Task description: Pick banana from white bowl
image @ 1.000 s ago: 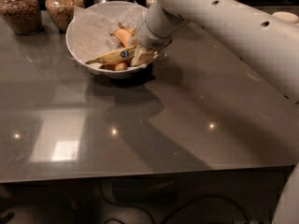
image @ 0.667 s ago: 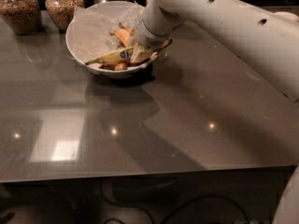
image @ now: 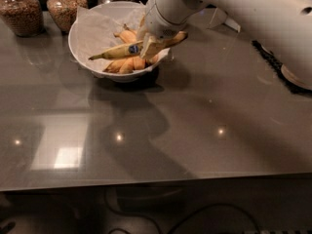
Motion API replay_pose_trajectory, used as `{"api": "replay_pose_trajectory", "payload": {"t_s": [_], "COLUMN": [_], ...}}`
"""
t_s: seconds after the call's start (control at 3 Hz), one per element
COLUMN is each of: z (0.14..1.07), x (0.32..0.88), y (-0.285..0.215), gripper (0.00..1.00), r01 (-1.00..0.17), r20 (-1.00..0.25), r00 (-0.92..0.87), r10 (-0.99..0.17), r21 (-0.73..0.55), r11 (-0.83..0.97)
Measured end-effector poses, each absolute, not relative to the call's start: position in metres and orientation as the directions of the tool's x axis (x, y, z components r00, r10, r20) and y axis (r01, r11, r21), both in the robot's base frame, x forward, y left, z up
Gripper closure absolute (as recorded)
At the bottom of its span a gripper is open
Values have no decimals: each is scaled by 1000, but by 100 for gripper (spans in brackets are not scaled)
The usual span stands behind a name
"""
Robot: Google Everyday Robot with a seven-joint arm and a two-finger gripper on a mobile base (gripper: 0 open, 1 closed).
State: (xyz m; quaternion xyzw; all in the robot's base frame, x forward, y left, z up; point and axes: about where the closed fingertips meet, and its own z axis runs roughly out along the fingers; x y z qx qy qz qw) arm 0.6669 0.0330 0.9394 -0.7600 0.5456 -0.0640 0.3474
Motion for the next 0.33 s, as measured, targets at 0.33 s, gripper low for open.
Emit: {"api": "replay_pose_trajectory", "payload": {"t_s": [0.33], "z": [972], "x": [646], "y": [21], "gripper": [100], "r01": [-772], "r20": [-351], "r00": [412], "r10": [-841], "r21": [-625], "r11": [-118]}}
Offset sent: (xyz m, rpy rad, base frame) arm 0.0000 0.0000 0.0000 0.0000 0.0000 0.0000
